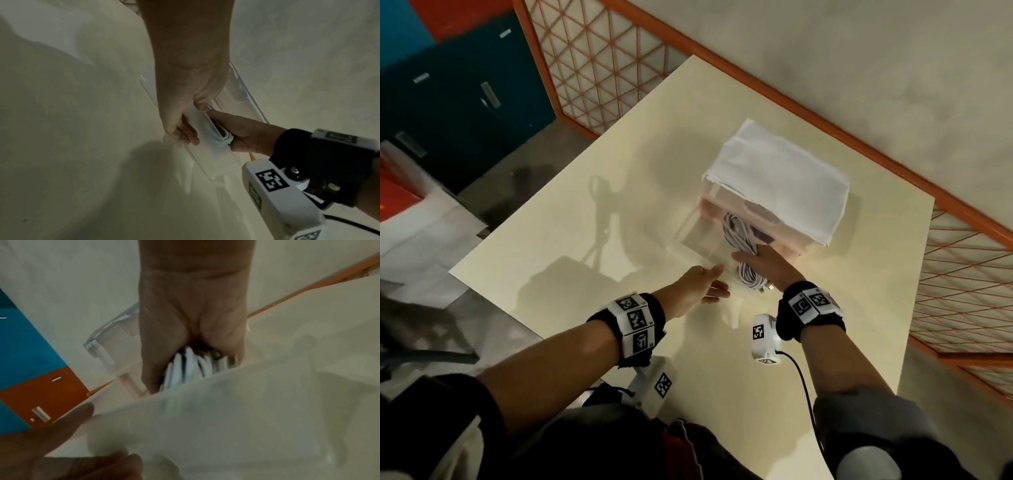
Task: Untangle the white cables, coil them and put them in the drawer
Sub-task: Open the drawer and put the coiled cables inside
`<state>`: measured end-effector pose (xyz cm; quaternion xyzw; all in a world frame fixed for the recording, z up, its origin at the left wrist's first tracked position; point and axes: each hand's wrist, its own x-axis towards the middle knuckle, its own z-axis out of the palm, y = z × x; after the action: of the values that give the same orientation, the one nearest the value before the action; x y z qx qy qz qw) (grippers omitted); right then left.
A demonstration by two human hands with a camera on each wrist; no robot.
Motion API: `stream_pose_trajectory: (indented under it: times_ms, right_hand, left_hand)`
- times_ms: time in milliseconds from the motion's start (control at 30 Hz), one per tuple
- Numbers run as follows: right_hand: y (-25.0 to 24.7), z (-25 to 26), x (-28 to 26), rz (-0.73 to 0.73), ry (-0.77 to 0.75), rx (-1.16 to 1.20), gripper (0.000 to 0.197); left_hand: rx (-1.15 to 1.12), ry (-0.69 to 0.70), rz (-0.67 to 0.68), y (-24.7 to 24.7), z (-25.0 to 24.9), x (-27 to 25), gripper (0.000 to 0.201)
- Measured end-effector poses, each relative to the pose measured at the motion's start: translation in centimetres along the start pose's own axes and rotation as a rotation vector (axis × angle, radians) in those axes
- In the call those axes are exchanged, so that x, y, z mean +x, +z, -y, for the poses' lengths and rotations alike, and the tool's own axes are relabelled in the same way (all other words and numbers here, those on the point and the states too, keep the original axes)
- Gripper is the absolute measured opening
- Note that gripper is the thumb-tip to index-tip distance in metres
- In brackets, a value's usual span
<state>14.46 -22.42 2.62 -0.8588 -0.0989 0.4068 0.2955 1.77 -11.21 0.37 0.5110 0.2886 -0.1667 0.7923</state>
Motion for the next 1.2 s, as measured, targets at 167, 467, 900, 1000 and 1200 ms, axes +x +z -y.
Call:
stream_pose_trajectory:
  times_ms: [167, 467, 900, 1000, 1200]
  right_hand:
    - [0.7, -0.6, 0.4, -0.196, 0.013, 0.180, 0.041]
    - [2.7, -0.3, 0.2, -0.386, -0.015, -0.005, 0.069]
    - [3.5, -0.3, 0.3, -0.449, 0.116, -0.283, 0.090]
    - [3.3, 0.1, 0.0, -0.428, 0.130, -0.305, 0.098]
    - [2.3, 1.0, -2.4, -0.337, 0.159, -0.185, 0.105]
  left_hand:
    - [0.004, -0.006, -0.014, 0.3, -0.1, 0.0, 0.033]
    - [0.028, -0.010, -0.072, 0.6, 0.0, 0.1, 0.035]
    - [0.013, -0.050, -0.102, 0.8, -0.2, 0.5, 0.034]
    - [0.021, -0.057, -0.092, 0.6, -0.5, 0.4, 0.033]
    - [-0.058, -0.054, -0.078, 0.6, -0.9, 0.4, 0.040]
